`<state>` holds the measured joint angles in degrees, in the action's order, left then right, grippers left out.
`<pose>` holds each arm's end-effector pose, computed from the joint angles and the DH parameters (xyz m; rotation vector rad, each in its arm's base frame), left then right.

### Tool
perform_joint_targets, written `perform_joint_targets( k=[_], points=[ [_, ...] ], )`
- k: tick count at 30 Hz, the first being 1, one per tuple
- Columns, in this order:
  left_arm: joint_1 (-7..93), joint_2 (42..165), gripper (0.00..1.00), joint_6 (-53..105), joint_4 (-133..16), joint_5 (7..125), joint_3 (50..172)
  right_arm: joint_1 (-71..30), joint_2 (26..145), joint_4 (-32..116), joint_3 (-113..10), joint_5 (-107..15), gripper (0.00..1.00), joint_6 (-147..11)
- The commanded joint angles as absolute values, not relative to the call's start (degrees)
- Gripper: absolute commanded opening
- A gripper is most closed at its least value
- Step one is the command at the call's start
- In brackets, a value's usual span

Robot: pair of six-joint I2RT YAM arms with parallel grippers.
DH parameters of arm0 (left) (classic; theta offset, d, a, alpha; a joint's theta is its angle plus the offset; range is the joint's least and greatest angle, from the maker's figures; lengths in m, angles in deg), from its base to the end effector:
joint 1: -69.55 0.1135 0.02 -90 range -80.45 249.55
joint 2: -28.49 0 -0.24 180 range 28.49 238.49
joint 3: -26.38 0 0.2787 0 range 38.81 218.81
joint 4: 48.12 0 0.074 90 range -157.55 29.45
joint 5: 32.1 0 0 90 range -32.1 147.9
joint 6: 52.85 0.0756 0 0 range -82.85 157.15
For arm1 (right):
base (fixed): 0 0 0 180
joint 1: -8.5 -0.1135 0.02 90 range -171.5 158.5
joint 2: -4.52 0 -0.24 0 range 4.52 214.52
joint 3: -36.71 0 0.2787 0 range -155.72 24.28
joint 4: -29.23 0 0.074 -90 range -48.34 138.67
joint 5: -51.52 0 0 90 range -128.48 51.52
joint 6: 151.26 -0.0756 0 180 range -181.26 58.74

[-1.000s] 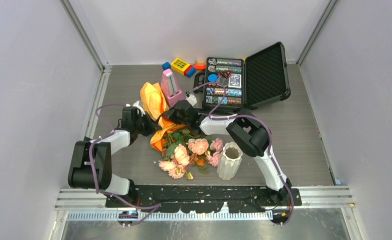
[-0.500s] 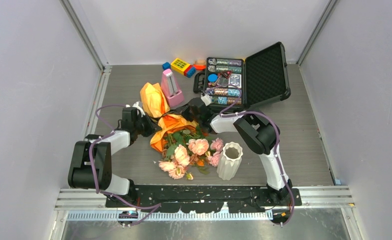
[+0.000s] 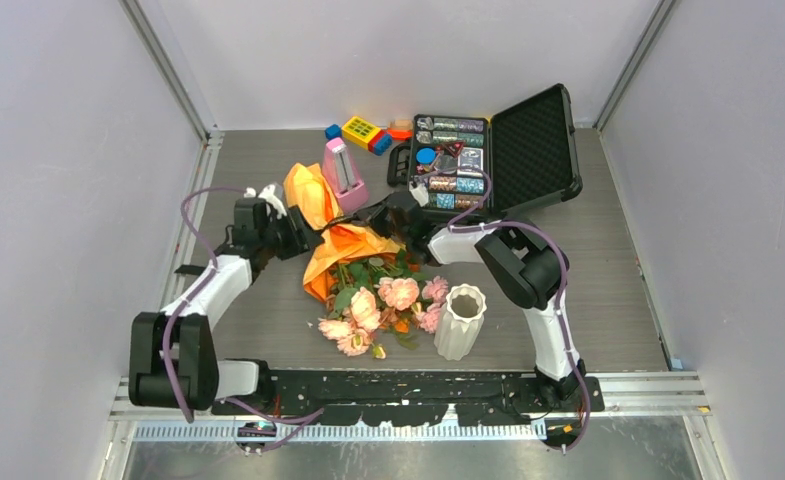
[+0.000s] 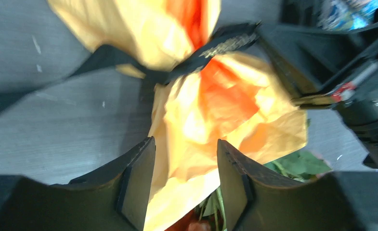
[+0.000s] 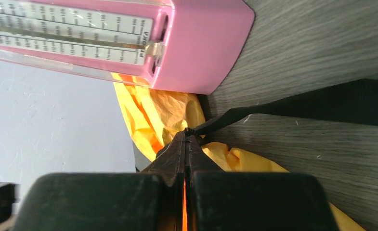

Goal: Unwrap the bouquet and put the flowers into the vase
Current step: Untie the ribbon from the wrapping paper.

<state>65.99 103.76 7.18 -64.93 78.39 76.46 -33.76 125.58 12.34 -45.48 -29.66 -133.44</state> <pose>0.3165 -0.0462 0.1301 -0.3518 2.3251 -0.7067 0.3769 0.3268 0.0885 0.6585 2.0341 1.1221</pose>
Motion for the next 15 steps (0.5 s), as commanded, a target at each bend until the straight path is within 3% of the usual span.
perform_joint_targets(
  k=[1, 10, 15],
  points=[
    [66.37, 99.65, 0.56, 13.98, -70.18, 77.98, 84.11, -33.38, 120.48, 9.25, -46.52, -29.29, 0.01, -129.65],
    [66.04, 108.19, 0.6, 14.09, -65.28, 85.73, 89.79, -34.12, 118.12, 11.42, -48.89, -31.42, 0.01, -124.7],
    [64.43, 111.81, 0.61, 16.12, -63.39, 84.23, 90.53, -34.06, 118.05, 11.59, -49.13, -31.57, 0.01, -124.93]
  ],
)
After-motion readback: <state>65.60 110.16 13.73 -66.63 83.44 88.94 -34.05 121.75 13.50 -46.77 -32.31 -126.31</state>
